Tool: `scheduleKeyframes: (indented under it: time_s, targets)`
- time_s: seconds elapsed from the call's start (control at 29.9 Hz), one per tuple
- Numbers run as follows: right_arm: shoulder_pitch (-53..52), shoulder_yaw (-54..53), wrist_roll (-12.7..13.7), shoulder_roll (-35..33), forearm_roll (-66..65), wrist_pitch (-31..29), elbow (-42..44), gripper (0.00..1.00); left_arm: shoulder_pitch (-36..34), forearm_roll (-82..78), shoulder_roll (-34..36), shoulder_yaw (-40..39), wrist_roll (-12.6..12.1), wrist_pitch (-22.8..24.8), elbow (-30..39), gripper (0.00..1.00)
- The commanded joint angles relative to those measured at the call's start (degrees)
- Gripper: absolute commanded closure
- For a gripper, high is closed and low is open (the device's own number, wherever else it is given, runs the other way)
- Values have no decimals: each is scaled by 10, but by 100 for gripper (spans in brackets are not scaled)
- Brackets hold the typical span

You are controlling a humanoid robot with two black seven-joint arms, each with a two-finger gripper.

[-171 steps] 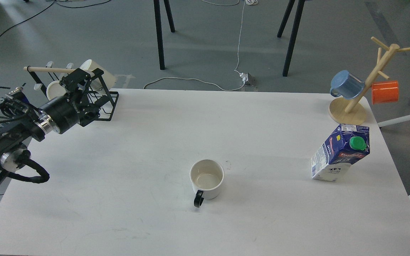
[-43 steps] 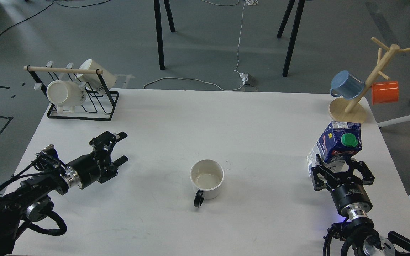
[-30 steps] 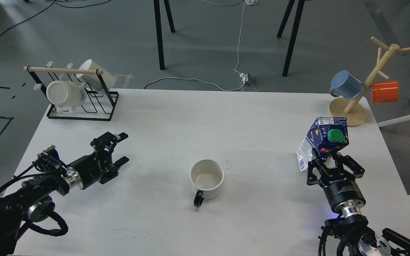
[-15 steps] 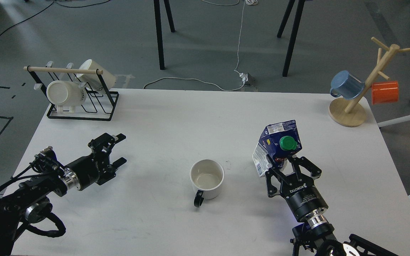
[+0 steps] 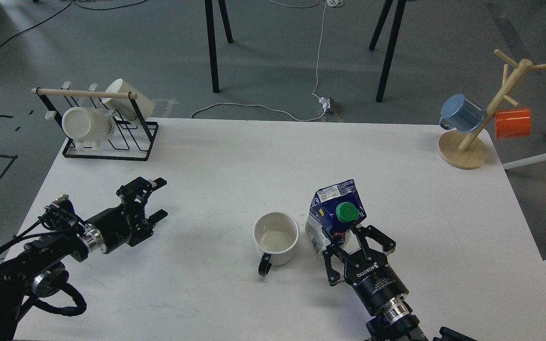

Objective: Place cup and milk with both arms
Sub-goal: 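Move the milk carton beside the white mug and set it down, then open the right gripper and pull it back from the carton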

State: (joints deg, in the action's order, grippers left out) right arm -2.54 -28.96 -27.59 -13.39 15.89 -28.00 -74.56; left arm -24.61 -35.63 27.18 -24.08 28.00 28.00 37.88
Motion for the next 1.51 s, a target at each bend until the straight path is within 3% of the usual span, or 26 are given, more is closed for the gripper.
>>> scheduleKeyframes:
  time_s: [0.0,0.23,0.3,0.5,0.8,1.07,1.27,1.47]
  targets:
    - [-1,3,1,15,-4,0,23,52,0,0,0,0,0,0,0,1]
    - [3,7,1,30,-19,0,42,47,0,0,1,-1,0,0,0,1]
    - [3,10,1,30,-19,0,42,40,0,0,1,-1,0,0,0,1]
    - [7,10,1,30,-17,0,37,6,0,0,-1,-1,0,0,0,1]
    - [19,10,2,22,-16,0,15,3,0,0,-2,0,0,0,0,1]
    - [76,11,3,-34,-19,0,-37,3,0,0,-3,-1,0,0,0,1]
    - [124,-6,1,-143,-19,0,-123,3,-1,0,-5,-1,0,0,-1,1]
    - [149,-114,-1,-258,-11,0,-141,3,-1,1,-5,-3,0,0,-1,1]
